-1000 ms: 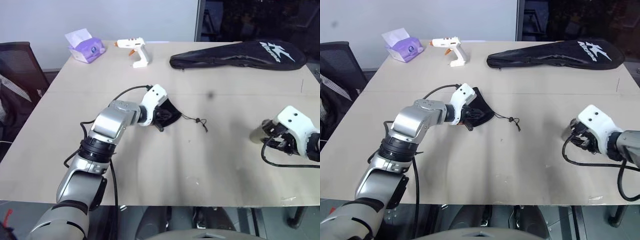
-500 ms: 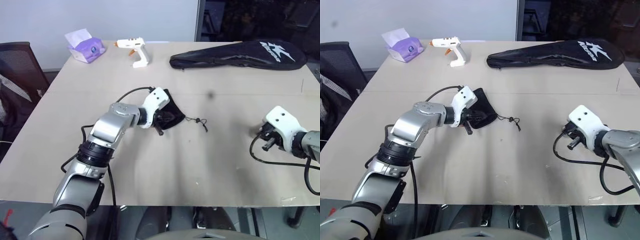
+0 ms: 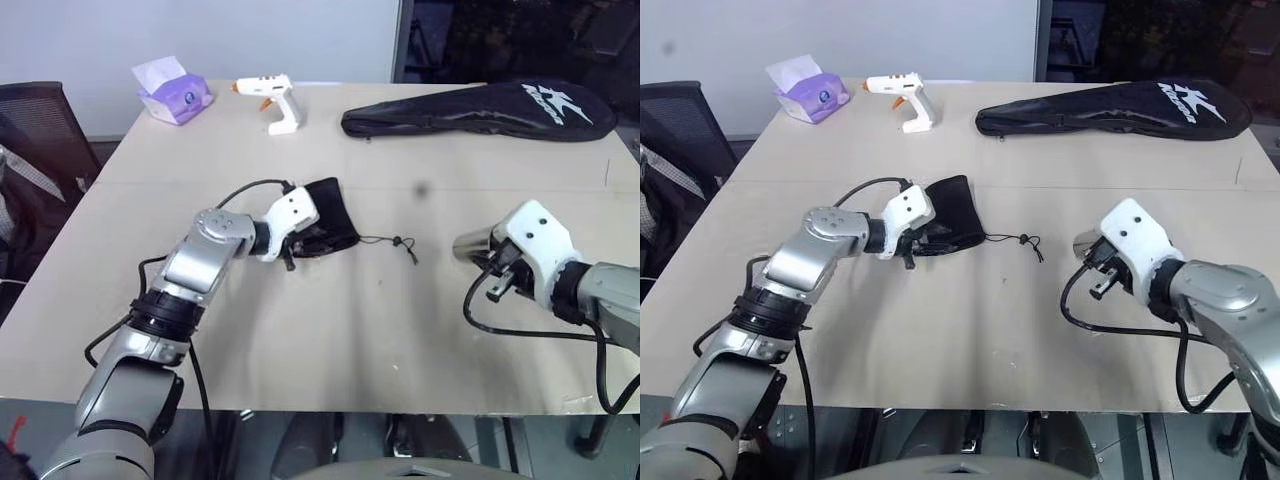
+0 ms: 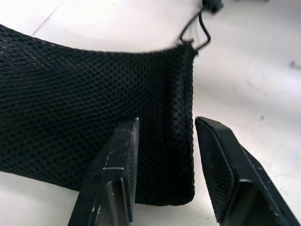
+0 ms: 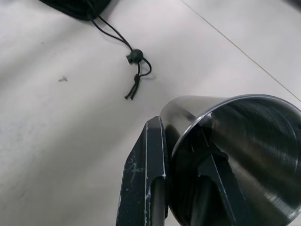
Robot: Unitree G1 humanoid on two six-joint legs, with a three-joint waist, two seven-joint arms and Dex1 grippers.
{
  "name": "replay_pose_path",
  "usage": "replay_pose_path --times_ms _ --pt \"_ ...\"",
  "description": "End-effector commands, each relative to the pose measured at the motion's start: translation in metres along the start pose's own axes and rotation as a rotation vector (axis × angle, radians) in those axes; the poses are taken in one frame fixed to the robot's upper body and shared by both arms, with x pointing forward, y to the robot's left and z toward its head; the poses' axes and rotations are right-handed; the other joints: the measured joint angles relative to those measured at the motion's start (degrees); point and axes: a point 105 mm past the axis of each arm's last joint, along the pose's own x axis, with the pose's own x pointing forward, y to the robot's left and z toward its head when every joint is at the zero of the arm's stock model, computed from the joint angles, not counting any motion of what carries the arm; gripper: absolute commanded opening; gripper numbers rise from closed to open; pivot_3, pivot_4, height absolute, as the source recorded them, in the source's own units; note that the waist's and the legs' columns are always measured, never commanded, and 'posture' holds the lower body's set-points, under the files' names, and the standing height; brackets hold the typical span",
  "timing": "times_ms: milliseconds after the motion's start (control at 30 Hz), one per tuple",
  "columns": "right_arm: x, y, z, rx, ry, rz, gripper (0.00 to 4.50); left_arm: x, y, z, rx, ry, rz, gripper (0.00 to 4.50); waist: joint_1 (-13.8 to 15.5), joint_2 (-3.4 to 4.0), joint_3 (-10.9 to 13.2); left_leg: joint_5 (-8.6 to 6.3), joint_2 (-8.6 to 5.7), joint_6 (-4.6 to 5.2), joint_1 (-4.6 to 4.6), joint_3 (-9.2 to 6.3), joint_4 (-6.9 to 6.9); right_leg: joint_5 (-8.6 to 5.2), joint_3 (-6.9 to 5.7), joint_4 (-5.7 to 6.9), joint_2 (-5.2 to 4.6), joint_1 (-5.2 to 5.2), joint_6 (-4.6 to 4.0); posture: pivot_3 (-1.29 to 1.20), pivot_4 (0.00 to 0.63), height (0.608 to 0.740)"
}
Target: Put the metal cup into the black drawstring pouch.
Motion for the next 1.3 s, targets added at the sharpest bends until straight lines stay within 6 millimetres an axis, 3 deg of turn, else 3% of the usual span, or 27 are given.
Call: replay_pose_path --times_ms 33,100,233,267,400,533,733,900,1067,1300 --pt "-0.005 -0.001 0.011 -0.027 -0.046 -0.034 0.0 0.007 0.0 0.009 0.064 -0.025 0.023 1.94 -0.1 0.0 0.0 0.0 0.0 0.0 0.0 0.01 0.0 0.0 0.0 0.0 0.0 0.0 0.0 0.0 0.15 0.74" --pt "-0.005 0.001 0.013 -0.021 -0.056 -0.035 0.0 0.011 0.003 0.01 0.039 -0.033 0.041 1.94 -0.1 0.0 0.0 0.0 0.0 0.01 0.0 0.02 0.0 0.0 0.0 0.0 0.0 0.0 0.0 0.0 0.15 0.74" --pt "-0.004 0.008 0.023 0.017 -0.123 -0.007 0.0 0.015 0.0 0.009 0.004 -0.018 -0.006 0.23 -0.3 0.0 0.0 0.0 0.0 0.0 0.02 0.01 -0.02 0.0 0.0 0.05 0.03 -0.03 0.0 0.0 0.15 0.74" --pt "-0.003 0.011 0.026 0.041 -0.151 0.006 0.0 0.016 0.0 0.006 -0.013 -0.006 -0.013 0.02 -0.4 0.0 0.0 0.0 0.0 0.0 0.02 0.02 -0.02 0.0 0.0 0.06 0.04 -0.03 0.0 0.0 0.15 0.74" --pt "0.004 0.026 0.041 0.158 -0.295 0.069 0.0 0.021 0.005 0.012 -0.106 -0.016 -0.022 0.02 -0.2 -0.02 0.0 0.0 -0.01 0.0 0.01 0.02 -0.01 0.0 -0.01 0.07 0.04 -0.03 0.0 0.0 0.15 0.74" --pt "0.013 0.038 0.067 0.318 -0.486 0.123 0.0 0.026 0.014 0.059 -0.42 -0.125 -0.089 0.02 0.0 -0.07 0.0 0.0 -0.07 0.01 -0.06 -0.1 0.06 0.0 -0.05 0.08 0.04 -0.03 0.0 0.0 0.15 0.74" --pt "0.03 0.033 0.085 0.483 -0.61 0.092 0.0 0.037 0.009 0.093 -0.577 -0.143 -0.132 0.02 -1.5 -0.04 0.0 0.01 -0.2 0.01 -0.79 -0.16 0.48 0.01 -0.04 0.34 0.02 -0.72 0.03 0.0 0.15 0.74" --pt "0.05 0.027 0.073 0.562 -0.613 0.029 0.0 0.043 0.002 0.098 -0.688 -0.15 -0.145 0.02 -1.9 -0.03 0.0 0.04 -0.19 -0.04 -0.79 -0.14 0.45 0.01 0.06 0.52 0.05 -0.92 0.02 0.0 0.15 0.74" --pt "0.066 0.033 0.047 0.654 -0.581 0.005 0.0 0.045 0.006 0.102 -0.843 -0.167 -0.113 0.02 -1.7 -0.04 0.0 0.07 -0.19 -0.1 -0.78 -0.13 0.47 0.01 0.13 0.65 0.04 -0.96 0.02 0.0 0.15 0.74" --pt "0.078 0.039 0.035 0.704 -0.583 -0.006 0.0 0.055 -0.008 0.098 -0.858 -0.13 -0.127 0.02 -1.7 -0.03 0.0 0.07 -0.2 -0.1 -0.76 -0.12 0.59 0.01 0.16 0.79 0.04 -0.97 0.02 0.0 0.15 0.74"
